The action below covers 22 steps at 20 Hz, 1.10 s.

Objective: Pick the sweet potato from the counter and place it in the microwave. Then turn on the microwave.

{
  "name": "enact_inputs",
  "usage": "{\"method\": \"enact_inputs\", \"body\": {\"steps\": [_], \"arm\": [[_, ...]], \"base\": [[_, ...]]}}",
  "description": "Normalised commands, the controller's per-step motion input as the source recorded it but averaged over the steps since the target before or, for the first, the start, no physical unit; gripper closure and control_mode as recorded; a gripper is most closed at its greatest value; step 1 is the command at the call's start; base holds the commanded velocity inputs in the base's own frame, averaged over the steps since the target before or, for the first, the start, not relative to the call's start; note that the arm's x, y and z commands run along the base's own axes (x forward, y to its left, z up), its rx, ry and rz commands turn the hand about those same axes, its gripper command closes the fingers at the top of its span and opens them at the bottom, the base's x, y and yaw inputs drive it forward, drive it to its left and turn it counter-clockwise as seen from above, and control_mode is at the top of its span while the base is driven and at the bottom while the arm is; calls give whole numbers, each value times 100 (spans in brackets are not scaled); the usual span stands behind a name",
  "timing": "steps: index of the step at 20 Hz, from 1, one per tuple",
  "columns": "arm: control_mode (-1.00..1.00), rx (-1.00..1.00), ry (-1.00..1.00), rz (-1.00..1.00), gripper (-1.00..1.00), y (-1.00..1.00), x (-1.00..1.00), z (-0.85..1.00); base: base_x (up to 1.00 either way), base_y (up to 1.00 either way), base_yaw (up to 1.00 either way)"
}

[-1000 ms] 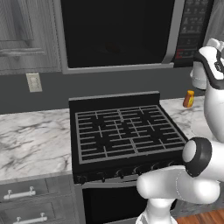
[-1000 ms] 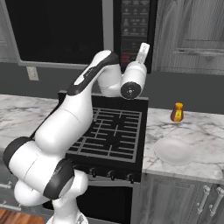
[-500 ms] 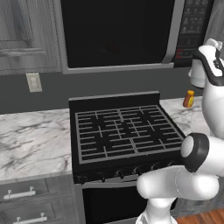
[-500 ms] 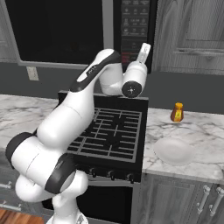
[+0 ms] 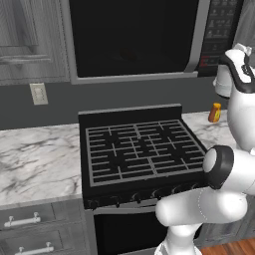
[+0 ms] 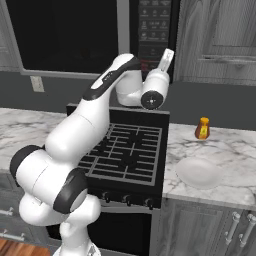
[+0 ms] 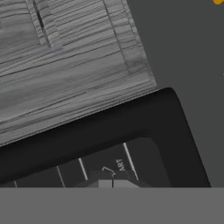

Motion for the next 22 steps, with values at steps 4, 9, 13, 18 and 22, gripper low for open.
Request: {"method": "enact_inputs", "body": {"steps": [4, 9, 13, 18, 22], "arm": [[-100, 2, 0, 0, 100, -7, 20, -1], [-100, 2, 0, 0, 100, -3, 27, -7], [-100, 2, 6, 2, 100, 0, 30, -11], [-100, 2, 8, 2, 100, -2, 25, -13], [-100, 2, 9, 0, 100, -5, -8, -16]], "base": [[0, 0, 0], [0, 0, 0], [0, 0, 0], [0, 0, 0], [0, 0, 0]]}}
